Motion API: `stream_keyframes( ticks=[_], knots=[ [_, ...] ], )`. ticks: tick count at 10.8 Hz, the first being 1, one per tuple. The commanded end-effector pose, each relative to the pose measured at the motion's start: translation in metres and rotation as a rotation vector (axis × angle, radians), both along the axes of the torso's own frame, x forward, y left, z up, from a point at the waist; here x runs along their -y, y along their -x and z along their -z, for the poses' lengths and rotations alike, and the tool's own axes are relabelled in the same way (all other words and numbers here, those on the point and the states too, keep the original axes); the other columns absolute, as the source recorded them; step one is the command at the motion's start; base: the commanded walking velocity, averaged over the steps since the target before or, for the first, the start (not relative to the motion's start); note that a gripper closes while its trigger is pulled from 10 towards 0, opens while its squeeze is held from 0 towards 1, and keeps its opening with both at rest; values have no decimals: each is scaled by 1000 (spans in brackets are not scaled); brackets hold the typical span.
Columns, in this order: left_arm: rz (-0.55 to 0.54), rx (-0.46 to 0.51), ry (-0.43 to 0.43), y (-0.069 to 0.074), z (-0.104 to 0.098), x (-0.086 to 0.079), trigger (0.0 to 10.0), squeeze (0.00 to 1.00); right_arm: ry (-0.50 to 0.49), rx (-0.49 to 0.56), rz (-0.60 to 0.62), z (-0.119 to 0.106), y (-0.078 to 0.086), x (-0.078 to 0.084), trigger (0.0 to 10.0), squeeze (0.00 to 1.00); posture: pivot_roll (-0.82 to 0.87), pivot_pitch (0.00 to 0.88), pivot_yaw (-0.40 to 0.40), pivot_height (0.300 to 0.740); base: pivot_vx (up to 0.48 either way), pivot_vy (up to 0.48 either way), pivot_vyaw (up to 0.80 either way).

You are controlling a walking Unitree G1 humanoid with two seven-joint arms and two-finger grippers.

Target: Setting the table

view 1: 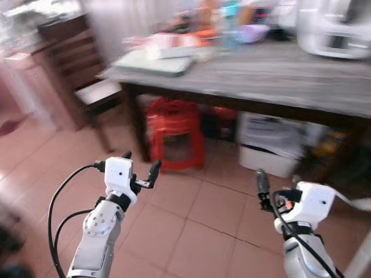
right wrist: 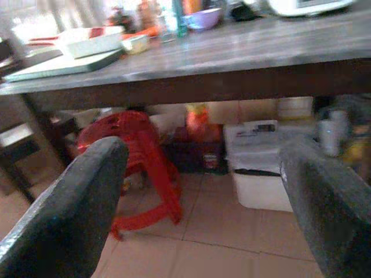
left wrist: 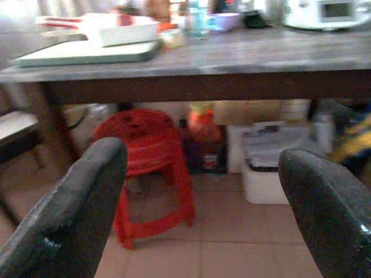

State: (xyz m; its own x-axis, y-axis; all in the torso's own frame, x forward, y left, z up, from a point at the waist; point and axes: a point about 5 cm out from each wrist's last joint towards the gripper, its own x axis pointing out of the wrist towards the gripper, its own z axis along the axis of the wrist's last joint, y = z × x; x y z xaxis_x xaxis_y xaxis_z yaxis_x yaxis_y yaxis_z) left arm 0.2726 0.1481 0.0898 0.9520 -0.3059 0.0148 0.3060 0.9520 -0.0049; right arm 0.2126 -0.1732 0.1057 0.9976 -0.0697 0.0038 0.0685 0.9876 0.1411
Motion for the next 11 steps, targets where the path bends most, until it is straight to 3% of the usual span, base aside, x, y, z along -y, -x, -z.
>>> stream_keyframes(
  ticks=[1, 3, 11],
  knots=[
    [17, 30, -29, -1, -7, 0, 10000, 0, -3, 16, -5, -5, 0, 0, 10000, 0, 25, 0, 89, 740, 0, -247, -800],
    [14, 25, -28, -2, -7, -1, 10000, 0, -6, 13, -4, -5, 1, -1, 10000, 0, 23, 0, 92, 740, 0, -268, -613],
    [27, 19, -30, -2, -6, 4, 10000, 0, -5, 8, -2, -5, -4, -3, 10000, 0, 23, 0, 91, 740, 0, -274, -57]
  ],
)
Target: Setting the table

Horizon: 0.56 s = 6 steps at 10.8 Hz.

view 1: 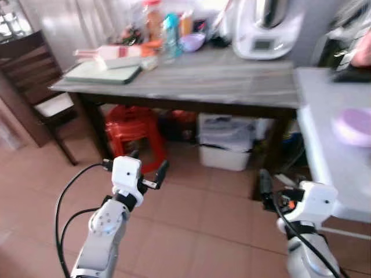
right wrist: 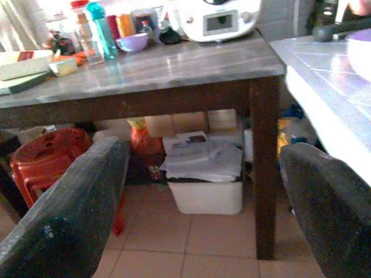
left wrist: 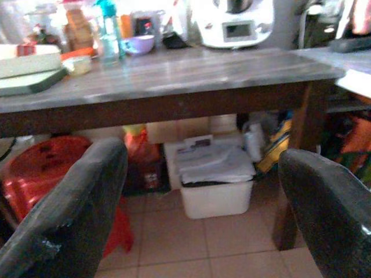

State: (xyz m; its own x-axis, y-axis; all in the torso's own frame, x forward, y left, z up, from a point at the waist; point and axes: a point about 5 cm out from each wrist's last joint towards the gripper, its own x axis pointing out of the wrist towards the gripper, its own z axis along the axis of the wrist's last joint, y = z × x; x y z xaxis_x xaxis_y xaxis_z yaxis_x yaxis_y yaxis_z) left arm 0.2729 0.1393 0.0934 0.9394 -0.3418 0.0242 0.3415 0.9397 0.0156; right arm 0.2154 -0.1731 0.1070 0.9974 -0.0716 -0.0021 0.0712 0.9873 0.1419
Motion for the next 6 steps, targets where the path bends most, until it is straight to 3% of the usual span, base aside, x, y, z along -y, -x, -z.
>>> stream_keyframes(
  ticks=[1, 3, 6],
  knots=[
    [-5, 18, -17, -3, -6, -4, 10000, 0, -4, 19, -1, -6, -1, -2, 10000, 0, 21, 0, 92, 740, 0, -277, -450],
    [-15, 34, -13, -4, -13, -10, 10000, 0, -1, 44, -2, -14, -3, -3, 10000, 0, 14, 0, 96, 740, 0, -276, -406],
    [-20, 12, -32, -2, -7, -15, 10000, 0, -1, 34, 6, -11, -2, -2, 10000, 0, 16, 0, 100, 740, 0, -276, 0]
  ],
)
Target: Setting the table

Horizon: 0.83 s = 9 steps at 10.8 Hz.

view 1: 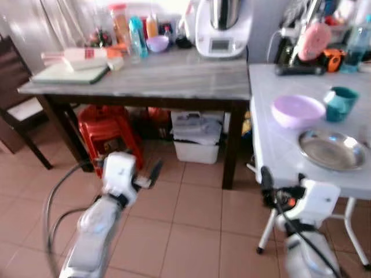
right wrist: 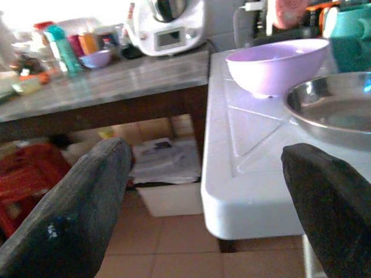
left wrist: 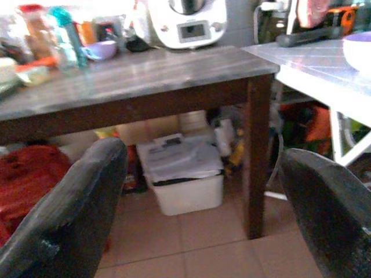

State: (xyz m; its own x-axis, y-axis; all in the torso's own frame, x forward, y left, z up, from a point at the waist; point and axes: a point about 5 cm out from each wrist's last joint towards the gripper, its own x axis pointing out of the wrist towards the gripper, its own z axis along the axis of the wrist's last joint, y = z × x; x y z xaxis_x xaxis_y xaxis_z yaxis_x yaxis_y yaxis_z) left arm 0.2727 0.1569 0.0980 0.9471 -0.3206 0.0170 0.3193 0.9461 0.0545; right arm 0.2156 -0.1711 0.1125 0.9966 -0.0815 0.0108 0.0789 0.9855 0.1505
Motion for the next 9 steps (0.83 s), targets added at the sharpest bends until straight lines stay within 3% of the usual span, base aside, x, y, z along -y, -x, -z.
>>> stream_keyframes(
  ticks=[1, 6, 9],
  knots=[
    [7, 3, 8, -2, -2, 3, 10000, 0, 7, 19, -4, -6, -1, 0, 10000, 0, 16, 0, 100, 740, 0, -274, 0],
    [20, -10, 15, -1, 1, 10, 10000, 0, 15, 17, 0, -6, -1, 2, 10000, 0, 11, 0, 94, 740, 0, -274, 0],
    [-22, -35, 2, 9, 12, -3, 10000, 0, 76, 48, -9, -11, 5, 4, 10000, 0, 11, 0, 90, 740, 0, -265, 0]
  ],
)
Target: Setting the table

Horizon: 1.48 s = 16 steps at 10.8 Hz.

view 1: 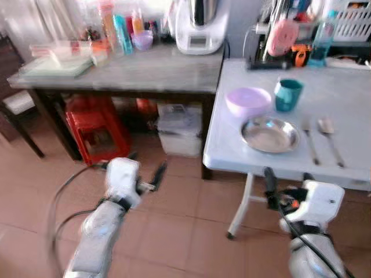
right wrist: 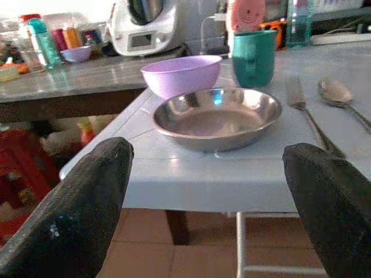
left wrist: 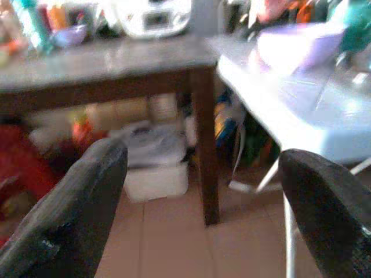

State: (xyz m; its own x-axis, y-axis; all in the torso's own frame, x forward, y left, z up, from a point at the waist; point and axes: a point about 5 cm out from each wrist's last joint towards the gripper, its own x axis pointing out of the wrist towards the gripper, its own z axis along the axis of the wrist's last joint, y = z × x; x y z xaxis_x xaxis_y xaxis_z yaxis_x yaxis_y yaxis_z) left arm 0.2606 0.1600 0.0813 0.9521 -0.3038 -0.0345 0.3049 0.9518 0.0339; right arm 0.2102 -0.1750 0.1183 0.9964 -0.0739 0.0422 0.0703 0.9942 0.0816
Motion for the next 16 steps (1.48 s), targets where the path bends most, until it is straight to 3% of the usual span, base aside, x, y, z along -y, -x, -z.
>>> stream_keyframes(
  ticks=[1, 5, 8, 12, 16],
  knots=[
    [-22, 16, -5, -1, -3, -4, 10000, 0, 21, 34, -8, -8, 1, 1, 10000, 0, 11, 0, 90, 740, 0, -240, 0],
    [-62, 15, -25, 12, 2, -21, 10000, 0, 49, 33, 25, -12, 16, 8, 10000, 0, 9, 0, 92, 740, 0, 0, 0],
    [7, 70, 21, 1, -10, -7, 10000, 0, 39, 29, 25, -10, 13, 5, 10000, 0, 7, 0, 97, 740, 0, 0, -206],
    [74, 71, 74, 1, -13, 0, 10000, 0, 30, 31, 15, -9, 10, 1, 10000, 0, 9, 0, 108, 740, 148, 0, -611],
    [95, 65, 83, 1, -12, 5, 10000, 0, 35, 35, 1, -9, 7, -1, 10000, 0, 2, 0, 103, 740, 314, 0, 0]
  ],
)
